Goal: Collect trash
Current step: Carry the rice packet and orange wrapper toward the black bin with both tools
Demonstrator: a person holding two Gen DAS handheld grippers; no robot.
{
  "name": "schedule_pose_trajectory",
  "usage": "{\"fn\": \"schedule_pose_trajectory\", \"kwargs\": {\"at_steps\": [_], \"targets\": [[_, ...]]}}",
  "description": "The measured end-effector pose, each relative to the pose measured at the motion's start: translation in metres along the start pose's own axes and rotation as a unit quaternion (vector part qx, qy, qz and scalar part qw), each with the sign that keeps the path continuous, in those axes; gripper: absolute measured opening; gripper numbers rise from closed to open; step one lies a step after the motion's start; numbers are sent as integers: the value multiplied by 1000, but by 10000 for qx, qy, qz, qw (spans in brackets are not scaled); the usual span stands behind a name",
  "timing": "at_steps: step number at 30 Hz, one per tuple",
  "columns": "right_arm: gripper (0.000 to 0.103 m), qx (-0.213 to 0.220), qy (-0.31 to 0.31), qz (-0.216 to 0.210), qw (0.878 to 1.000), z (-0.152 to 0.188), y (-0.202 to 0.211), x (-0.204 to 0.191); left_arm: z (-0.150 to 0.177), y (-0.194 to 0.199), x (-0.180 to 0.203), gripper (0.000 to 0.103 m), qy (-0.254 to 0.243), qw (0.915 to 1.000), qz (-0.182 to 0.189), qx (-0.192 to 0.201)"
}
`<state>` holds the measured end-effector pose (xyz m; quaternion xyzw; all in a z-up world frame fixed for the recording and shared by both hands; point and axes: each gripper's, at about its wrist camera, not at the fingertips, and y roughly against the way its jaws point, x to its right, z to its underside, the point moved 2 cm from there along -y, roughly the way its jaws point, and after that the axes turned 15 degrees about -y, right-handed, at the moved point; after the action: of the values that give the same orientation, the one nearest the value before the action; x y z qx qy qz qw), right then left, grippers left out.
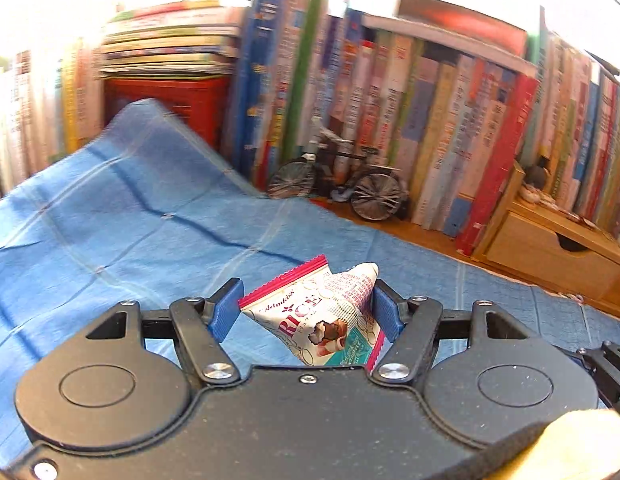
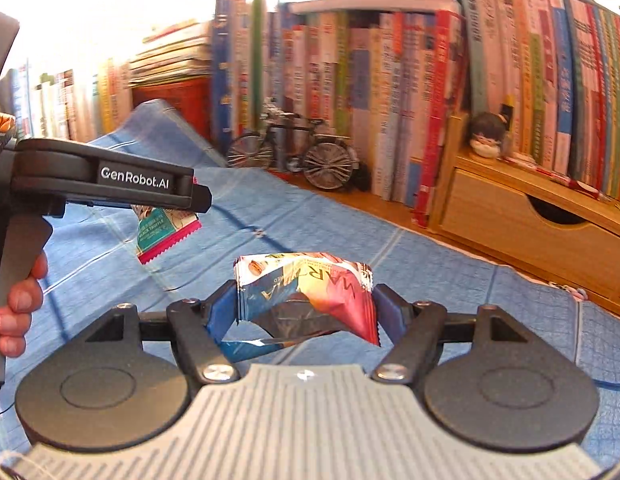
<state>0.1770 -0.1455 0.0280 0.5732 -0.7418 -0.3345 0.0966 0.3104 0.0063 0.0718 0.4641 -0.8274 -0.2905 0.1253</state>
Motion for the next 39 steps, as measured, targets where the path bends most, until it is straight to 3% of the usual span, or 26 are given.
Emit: {"fn": "schedule_pose_trajectory", "kwargs": {"at_steps": [11,22,39], "targets": [[75,-107,319,-609,9976,19,31,-54,43,74,-50,66,281,9978,-602,-84],[75,-294,739,-1268,9887,48,65,-107,93,146,-83,66,686,9902,-1205,-147],[75,-558,1520,-2164,9628,98,127,-162,173,262,-95,65,1310,9687,-2082,-332]]}}
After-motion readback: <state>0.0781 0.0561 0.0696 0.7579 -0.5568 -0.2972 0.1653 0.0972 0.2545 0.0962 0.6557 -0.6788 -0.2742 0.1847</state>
